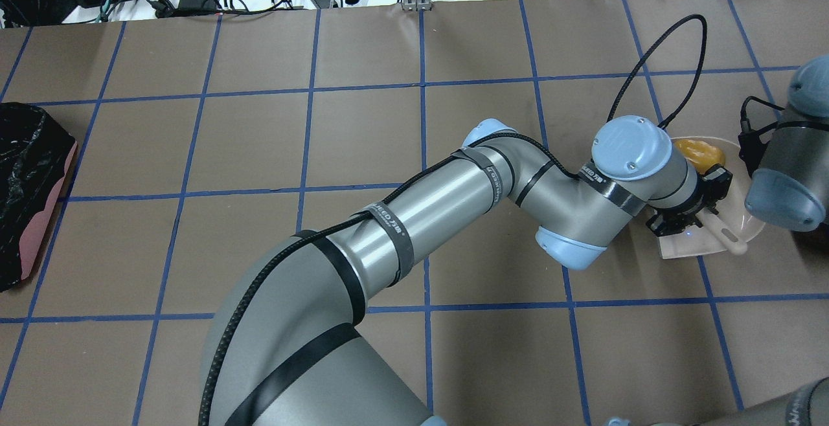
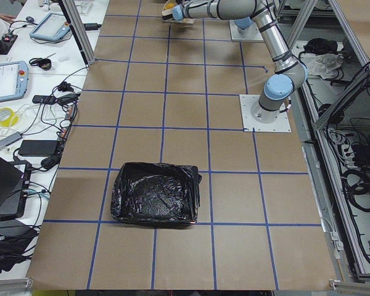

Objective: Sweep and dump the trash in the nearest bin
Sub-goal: 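Sweep the food pile into the dustpan with the left gripper's brush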

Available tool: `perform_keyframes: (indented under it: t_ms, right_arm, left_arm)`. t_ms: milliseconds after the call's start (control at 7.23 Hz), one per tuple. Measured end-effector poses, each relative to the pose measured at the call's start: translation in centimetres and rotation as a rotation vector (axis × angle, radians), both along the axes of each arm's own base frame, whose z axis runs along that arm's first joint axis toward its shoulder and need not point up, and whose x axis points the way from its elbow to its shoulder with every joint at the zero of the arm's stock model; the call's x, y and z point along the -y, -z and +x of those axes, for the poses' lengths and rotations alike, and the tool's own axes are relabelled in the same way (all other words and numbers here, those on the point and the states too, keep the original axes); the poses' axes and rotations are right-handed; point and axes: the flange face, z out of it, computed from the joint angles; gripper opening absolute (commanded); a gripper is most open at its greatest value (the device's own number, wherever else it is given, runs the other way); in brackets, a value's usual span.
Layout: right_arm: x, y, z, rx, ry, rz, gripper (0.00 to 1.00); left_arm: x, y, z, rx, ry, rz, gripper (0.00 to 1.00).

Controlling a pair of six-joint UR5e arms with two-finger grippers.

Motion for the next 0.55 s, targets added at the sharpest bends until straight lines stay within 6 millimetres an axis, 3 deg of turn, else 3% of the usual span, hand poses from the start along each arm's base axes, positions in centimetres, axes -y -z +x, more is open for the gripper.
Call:
perform_keyframes:
  t_ms: [553]
  right_arm:
    - [0.1, 0.0, 0.0, -0.002, -0.004, -0.001, 0.0]
  left_arm:
    - [-2.2, 0.9, 2.0, 0.051, 0.031, 0.035, 0.0]
